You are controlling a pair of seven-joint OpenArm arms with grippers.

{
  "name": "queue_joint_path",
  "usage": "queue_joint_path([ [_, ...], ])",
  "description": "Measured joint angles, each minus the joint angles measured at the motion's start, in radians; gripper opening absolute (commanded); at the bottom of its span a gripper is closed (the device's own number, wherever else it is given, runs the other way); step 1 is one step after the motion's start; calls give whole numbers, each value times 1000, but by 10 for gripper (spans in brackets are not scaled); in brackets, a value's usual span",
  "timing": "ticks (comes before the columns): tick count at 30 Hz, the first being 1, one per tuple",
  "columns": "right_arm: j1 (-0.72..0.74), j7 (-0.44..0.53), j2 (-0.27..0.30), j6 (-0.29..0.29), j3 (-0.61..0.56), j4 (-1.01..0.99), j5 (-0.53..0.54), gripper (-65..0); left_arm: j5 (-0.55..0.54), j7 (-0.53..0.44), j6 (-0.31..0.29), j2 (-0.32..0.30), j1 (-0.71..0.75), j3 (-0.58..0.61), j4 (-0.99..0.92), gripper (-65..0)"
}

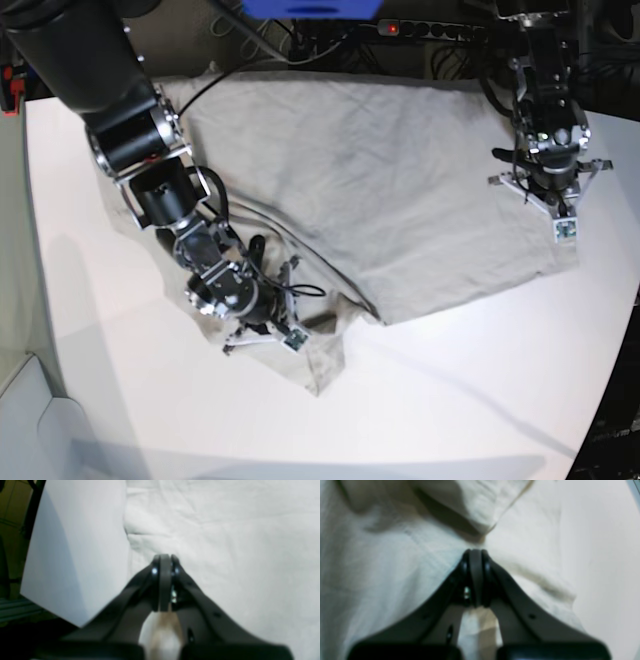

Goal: Layout the t-shirt on the table in an organized manner, then fold the t-shirt properly
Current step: 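Grasp the shirt hem with the right gripper and pull it outward, then drag the grey shirt hem with the right gripper away from the left gripper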

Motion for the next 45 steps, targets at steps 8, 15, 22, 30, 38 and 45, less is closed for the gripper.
queue_joint_path([
  [8, 77, 153, -47, -191, -2, -6, -8, -650, -1, 1, 0, -1, 41, -1, 58, -649],
  [15, 3, 31, -41, -191, -2, 10, -5, -650, 3, 5, 0, -5, 54, -1, 74, -649],
  [22, -10, -23, 29, -195, 0, 14, -4, -650, -4, 5, 0, -1, 42, 5, 72, -649],
  [30, -6, -24, -4, -196, -116, 14, -8, -650, -3, 5, 0, 0, 42, 6, 72, -649],
  [38, 10, -14, -98, -196, -214, 14, -7, -650, -4, 5, 0, 0, 51, 1, 72, -649],
  [45, -82, 220, -59, -163, -165, 299, -1, -650, -5, 3, 0, -4, 61, -1, 70, -649],
])
